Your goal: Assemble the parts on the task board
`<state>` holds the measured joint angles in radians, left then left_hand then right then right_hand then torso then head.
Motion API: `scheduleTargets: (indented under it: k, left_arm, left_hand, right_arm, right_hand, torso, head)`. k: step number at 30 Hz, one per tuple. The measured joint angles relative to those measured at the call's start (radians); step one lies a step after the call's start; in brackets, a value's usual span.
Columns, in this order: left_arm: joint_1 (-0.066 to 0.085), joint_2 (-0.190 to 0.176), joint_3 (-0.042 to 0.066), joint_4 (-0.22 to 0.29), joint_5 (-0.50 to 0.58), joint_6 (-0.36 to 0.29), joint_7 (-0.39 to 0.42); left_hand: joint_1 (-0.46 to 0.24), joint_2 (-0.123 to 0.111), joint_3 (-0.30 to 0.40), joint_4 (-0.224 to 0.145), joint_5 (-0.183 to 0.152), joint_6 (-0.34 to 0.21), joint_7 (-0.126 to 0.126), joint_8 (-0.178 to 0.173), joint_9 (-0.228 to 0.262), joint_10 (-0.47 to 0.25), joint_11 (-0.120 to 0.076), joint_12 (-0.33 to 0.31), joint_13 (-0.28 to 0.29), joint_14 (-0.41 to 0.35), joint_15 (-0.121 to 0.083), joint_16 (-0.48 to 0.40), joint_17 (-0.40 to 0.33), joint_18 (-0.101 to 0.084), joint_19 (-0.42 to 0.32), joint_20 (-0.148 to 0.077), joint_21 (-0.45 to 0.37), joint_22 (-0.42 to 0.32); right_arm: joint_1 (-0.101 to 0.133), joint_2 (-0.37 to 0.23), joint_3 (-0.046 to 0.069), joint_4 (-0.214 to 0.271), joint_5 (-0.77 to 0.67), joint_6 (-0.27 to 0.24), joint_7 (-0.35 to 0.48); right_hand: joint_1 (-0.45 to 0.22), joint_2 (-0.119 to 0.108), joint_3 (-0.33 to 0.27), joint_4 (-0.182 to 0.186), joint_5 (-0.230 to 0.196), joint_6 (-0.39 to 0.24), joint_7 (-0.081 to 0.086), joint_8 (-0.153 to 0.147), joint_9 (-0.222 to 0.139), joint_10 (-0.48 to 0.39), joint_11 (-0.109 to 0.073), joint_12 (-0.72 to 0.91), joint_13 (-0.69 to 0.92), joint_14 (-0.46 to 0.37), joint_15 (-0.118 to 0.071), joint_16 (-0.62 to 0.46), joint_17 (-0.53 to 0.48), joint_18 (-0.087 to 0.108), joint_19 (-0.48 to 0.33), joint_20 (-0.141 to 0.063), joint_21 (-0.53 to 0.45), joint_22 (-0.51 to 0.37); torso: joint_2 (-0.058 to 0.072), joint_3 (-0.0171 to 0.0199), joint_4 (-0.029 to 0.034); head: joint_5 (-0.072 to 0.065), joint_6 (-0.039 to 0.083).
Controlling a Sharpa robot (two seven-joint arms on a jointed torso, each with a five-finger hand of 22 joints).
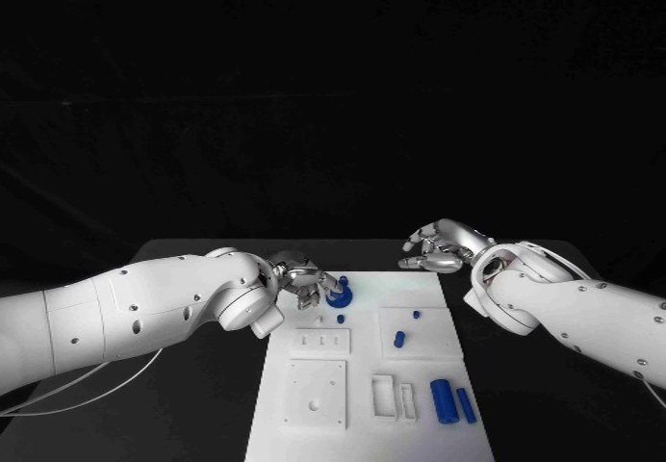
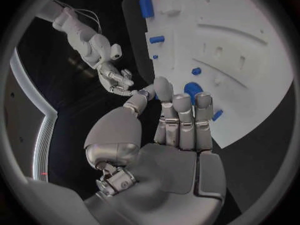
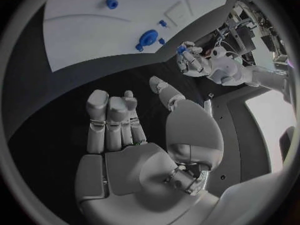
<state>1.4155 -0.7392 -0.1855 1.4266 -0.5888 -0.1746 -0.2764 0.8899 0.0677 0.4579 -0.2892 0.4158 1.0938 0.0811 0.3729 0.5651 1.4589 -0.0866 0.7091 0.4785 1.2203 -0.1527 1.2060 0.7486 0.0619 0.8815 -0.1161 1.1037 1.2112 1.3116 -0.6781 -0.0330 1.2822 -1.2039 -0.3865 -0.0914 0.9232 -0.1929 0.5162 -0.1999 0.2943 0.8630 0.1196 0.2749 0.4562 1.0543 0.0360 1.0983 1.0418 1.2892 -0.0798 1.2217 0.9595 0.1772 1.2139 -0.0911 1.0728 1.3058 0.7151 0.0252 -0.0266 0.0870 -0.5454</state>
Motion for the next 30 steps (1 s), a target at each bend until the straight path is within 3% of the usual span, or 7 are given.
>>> scheduleTargets:
  k: [5,9,11,18,26,30]
  left_arm:
    - [0.0,-0.004,-0.005,0.012,-0.098,0.002,-0.042]
    - [0.001,-0.007,-0.024,0.021,-0.159,0.002,-0.076]
    - [0.001,-0.007,-0.041,0.026,-0.178,0.003,-0.091]
    - [0.001,-0.001,-0.057,0.042,-0.223,0.014,-0.128]
    - [0.001,0.007,-0.057,0.054,-0.27,0.025,-0.153]
    - [0.0,0.008,-0.057,0.059,-0.289,0.03,-0.162]
  left_hand:
    - [-0.007,-0.007,0.0,0.0,0.019,0.001,0.0,0.001,0.017,-0.005,-0.005,0.014,0.007,-0.002,-0.002,0.01,0.0,0.0,0.0,0.0,0.0,0.0]
    - [-0.008,-0.008,-0.002,-0.001,0.019,0.001,0.0,0.001,0.022,-0.006,-0.006,0.031,0.013,-0.002,-0.002,0.018,0.0,0.0,0.007,0.0,0.0,0.0]
    - [-0.009,-0.009,-0.003,0.0,0.019,0.001,0.001,0.001,0.022,-0.006,-0.007,0.037,0.015,-0.003,-0.004,0.026,-0.001,0.0,0.009,-0.002,0.0,0.001]
    - [-0.012,-0.012,-0.003,0.0,0.026,0.001,0.001,0.001,0.043,-0.006,-0.007,0.066,0.026,-0.003,-0.006,0.045,-0.004,0.0,0.009,-0.002,0.006,0.007]
    - [-0.016,-0.016,0.002,0.001,0.017,0.001,0.0,0.002,0.043,-0.007,-0.007,0.12,0.049,-0.003,-0.007,0.086,-0.006,0.0,0.023,-0.009,0.019,0.017]
    - [-0.021,-0.021,0.002,0.001,0.039,0.002,-0.001,0.01,0.044,-0.007,-0.007,0.149,0.059,-0.003,-0.009,0.106,-0.009,0.0,0.034,-0.012,0.03,0.023]
  right_arm:
    - [0.007,-0.012,0.002,-0.025,0.024,-0.015,0.017]
    - [0.01,-0.018,0.002,-0.037,0.035,-0.021,0.016]
    - [0.012,-0.018,0.002,-0.044,0.039,-0.023,0.011]
    - [0.012,-0.013,0.002,-0.05,0.041,-0.04,-0.016]
    - [0.012,-0.01,0.002,-0.051,0.039,-0.056,-0.036]
    - [0.012,-0.007,0.002,-0.051,0.039,-0.06,-0.043]
  right_hand:
    - [0.005,0.005,0.0,0.0,0.006,-0.004,0.001,0.0,0.0,0.0,0.0,0.0,-0.002,0.0,0.0,0.0,0.0,0.0,-0.001,0.001,0.0,0.0]
    - [-0.002,0.012,-0.007,0.007,0.012,-0.004,0.001,0.0,0.0,0.004,-0.004,0.0,-0.006,0.0,0.0,-0.004,-0.001,0.0,-0.001,0.002,-0.004,-0.001]
    - [-0.003,0.013,-0.01,0.01,0.016,-0.004,0.002,0.0,0.0,0.004,-0.004,0.0,-0.009,0.0,0.0,-0.007,-0.002,0.0,-0.001,0.002,-0.005,-0.001]
    - [0.006,0.019,0.014,0.039,0.023,-0.006,0.01,0.0,-0.002,0.003,-0.003,-0.007,-0.019,-0.013,0.004,-0.025,-0.011,0.0,-0.016,0.016,-0.024,-0.006]
    - [0.012,0.014,0.025,0.05,0.023,-0.01,0.014,0.0,-0.002,0.0,0.0,-0.007,-0.022,-0.014,0.003,-0.025,-0.014,0.0,-0.016,0.016,-0.027,-0.006]
    - [0.012,0.014,0.027,0.052,0.027,-0.011,0.014,0.0,-0.003,0.0,0.0,-0.007,-0.023,-0.014,0.003,-0.025,-0.014,0.0,-0.016,0.016,-0.027,-0.006]
  torso:
    - [-0.001,0.0003,-0.0012]
    - [-0.002,0.001,-0.0002]
    - [-0.002,0.001,0.0012]
    - [-0.006,0.0022,0.0049]
    - [-0.013,0.0071,0.0085]
    - [-0.016,0.0094,0.0093]
  head:
    - [0.005,-0.005]
    - [0.008,-0.008]
    - [0.008,-0.012]
    - [0.014,-0.026]
    - [0.019,-0.041]
    - [0.021,-0.046]
